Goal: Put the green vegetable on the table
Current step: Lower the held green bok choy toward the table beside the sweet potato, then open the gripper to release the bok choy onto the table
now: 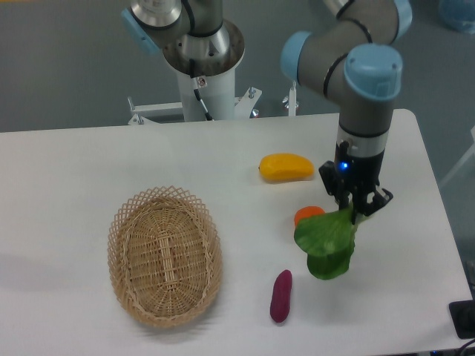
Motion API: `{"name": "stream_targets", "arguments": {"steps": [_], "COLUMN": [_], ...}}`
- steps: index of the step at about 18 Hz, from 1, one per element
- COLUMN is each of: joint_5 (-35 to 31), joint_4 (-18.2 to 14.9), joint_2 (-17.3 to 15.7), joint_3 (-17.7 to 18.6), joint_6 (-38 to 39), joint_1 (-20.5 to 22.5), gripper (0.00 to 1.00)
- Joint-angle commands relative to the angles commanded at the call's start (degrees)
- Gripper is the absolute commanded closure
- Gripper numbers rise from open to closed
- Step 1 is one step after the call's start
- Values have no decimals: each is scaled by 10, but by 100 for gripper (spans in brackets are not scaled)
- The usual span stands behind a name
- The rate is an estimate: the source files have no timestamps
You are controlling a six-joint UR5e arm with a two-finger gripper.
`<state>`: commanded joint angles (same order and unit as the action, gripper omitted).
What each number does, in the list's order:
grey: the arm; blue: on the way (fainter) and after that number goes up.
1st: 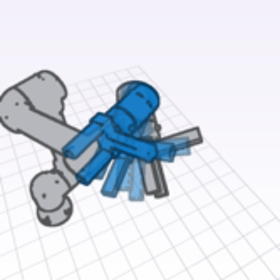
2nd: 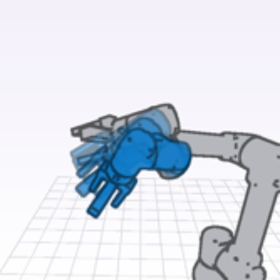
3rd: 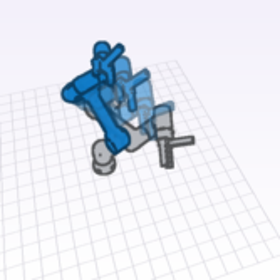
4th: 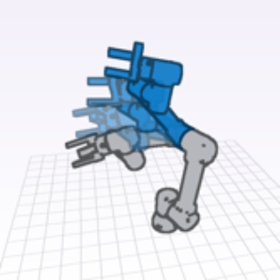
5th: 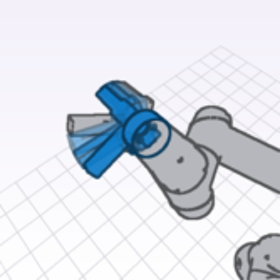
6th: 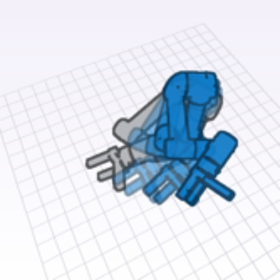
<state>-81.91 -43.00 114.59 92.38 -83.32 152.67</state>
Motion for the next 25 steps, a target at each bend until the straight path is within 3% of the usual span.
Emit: {"name": "stream_targets", "arguments": {"steps": [3,7,14,16,17,19,25], "joint_5": [3,4,8,8,7,7,4], "joint_4": [28,31,30,30,30,31,29], "joint_2": [47,99,110,111,111,113,107], "joint_3": [-18,-54,-44,-44,-44,-50,-62], "joint_6": [-9,-8,-8,-8,-8,-8,3], "joint_1": [-1,-4,-8,-12,-13,-14,-15], "gripper": [69,69,65,57,46,0,0]}}
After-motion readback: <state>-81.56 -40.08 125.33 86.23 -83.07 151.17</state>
